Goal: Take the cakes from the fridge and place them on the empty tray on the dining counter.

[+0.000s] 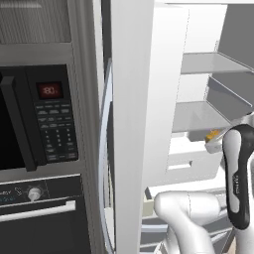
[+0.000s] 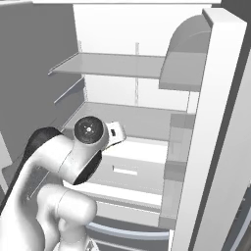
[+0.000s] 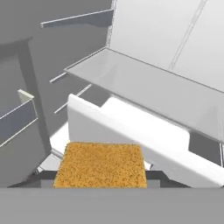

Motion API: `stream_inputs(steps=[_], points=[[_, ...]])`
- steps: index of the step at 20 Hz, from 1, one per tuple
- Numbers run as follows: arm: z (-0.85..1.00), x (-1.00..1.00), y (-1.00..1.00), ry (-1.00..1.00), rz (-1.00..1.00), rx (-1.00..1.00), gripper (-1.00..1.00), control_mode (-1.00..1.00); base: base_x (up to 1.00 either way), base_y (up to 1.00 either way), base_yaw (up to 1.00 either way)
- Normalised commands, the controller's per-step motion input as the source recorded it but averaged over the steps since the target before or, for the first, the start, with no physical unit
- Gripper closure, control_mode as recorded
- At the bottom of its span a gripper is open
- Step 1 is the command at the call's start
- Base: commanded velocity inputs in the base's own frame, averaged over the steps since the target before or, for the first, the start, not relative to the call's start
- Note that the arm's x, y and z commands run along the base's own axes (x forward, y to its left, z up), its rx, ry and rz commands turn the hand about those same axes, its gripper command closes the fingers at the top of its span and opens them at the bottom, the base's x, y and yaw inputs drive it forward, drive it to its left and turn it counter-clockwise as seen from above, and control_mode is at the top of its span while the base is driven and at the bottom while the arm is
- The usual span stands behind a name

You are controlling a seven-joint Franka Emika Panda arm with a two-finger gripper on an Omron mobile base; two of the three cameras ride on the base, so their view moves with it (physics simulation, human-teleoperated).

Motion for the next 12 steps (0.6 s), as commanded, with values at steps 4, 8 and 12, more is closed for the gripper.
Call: stream_inputs(steps=[4, 8, 12], points=[[0.00, -0.99, 0.46, -0.15, -0.04, 0.10, 1.00, -1.00, 0.00, 0.00, 0.00], [0.00, -0.45, 0.22, -0.02, -0.10, 0.14, 1.00, -1.00, 0.00, 0.00, 0.00], [-0.06, -0.12, 0.30, 0.05, -0.07, 0.12, 1.00, -1.00, 0.00, 0.00, 0.00]])
